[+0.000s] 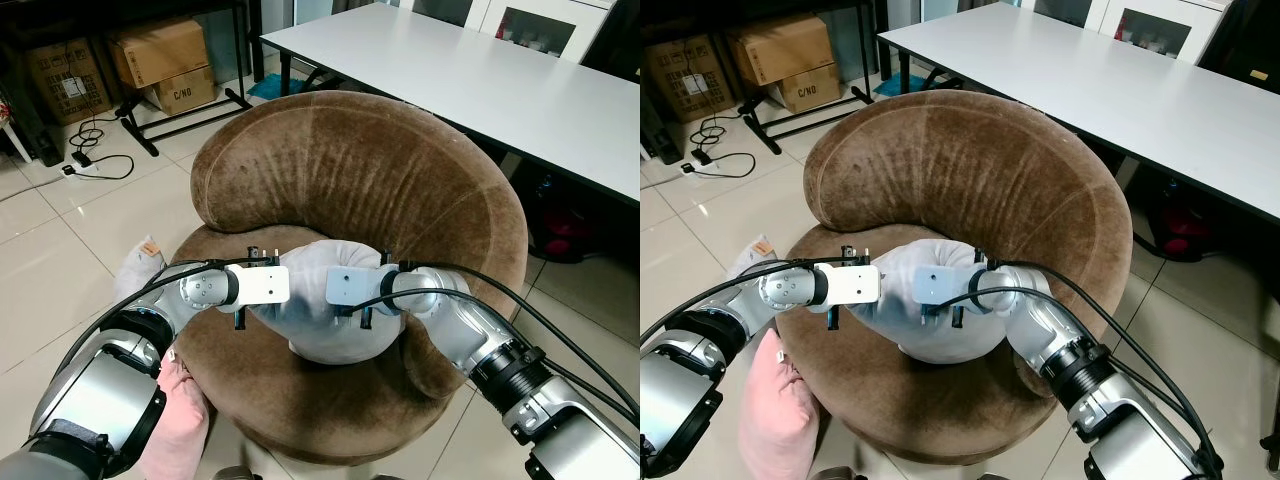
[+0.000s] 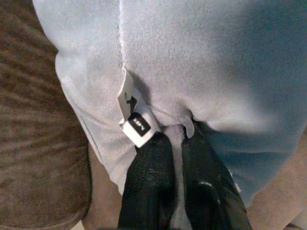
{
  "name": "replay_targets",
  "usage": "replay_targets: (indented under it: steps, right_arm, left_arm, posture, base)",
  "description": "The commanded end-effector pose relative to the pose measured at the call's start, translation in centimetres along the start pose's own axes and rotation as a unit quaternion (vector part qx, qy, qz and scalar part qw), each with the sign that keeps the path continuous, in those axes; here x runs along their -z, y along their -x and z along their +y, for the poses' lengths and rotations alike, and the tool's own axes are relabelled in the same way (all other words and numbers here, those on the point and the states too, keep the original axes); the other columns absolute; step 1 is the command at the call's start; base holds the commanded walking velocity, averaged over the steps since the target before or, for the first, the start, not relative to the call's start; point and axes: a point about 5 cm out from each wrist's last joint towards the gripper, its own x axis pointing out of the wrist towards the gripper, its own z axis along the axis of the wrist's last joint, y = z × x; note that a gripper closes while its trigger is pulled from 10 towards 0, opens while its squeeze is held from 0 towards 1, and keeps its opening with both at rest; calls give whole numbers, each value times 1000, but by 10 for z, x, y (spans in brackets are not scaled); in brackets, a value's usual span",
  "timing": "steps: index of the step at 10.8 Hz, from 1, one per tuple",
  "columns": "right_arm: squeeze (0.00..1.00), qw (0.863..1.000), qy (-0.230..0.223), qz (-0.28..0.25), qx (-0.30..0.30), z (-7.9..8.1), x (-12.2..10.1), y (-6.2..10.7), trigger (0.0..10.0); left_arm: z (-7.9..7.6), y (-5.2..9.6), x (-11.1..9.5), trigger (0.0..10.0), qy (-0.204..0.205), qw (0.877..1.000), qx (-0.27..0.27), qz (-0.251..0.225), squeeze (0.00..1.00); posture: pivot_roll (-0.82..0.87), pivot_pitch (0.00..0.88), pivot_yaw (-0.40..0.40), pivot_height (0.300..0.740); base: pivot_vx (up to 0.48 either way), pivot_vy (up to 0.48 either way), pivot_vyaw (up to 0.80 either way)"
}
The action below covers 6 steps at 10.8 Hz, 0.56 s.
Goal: Move the pillow to the sofa from floor
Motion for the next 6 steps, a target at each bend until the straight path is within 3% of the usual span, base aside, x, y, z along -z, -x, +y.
replay_targets:
  steps: [1, 3, 4, 5, 6]
  right_arm:
    - [0, 1000, -8, -10, -11, 5, -1, -3, 0]
    - [0, 1000, -16, -11, -8, 5, -2, -3, 0]
    - [0, 998, -53, -15, 2, 2, -3, -3, 0]
    - [0, 997, -73, -24, 0, 2, -4, -3, 0]
    - [0, 994, -95, -41, 22, -1, -8, -3, 0]
  left_arm:
    - [-6, -4, -5, 0, -9, 1000, 15, -15, 0]
    - [-6, -4, -6, 0, -5, 1000, 12, -19, 0]
    - [2, -3, -9, 10000, 21, 999, -27, -38, 110]
    - [4, -1, -10, 10000, 28, 998, -33, -47, 1000]
    - [10, 4, -11, 10000, 36, 996, -52, -65, 1000]
  posture:
    - [-39, 0, -64, 740]
    - [-39, 0, -64, 740]
    - [-38, 0, -58, 740]
    - [-41, 0, -54, 740]
    - [-43, 0, -48, 740]
  base:
    - [0, 0, 0]
    - [0, 0, 0]
    - [0, 0, 0]
    - [0, 0, 0]
    - [0, 0, 0]
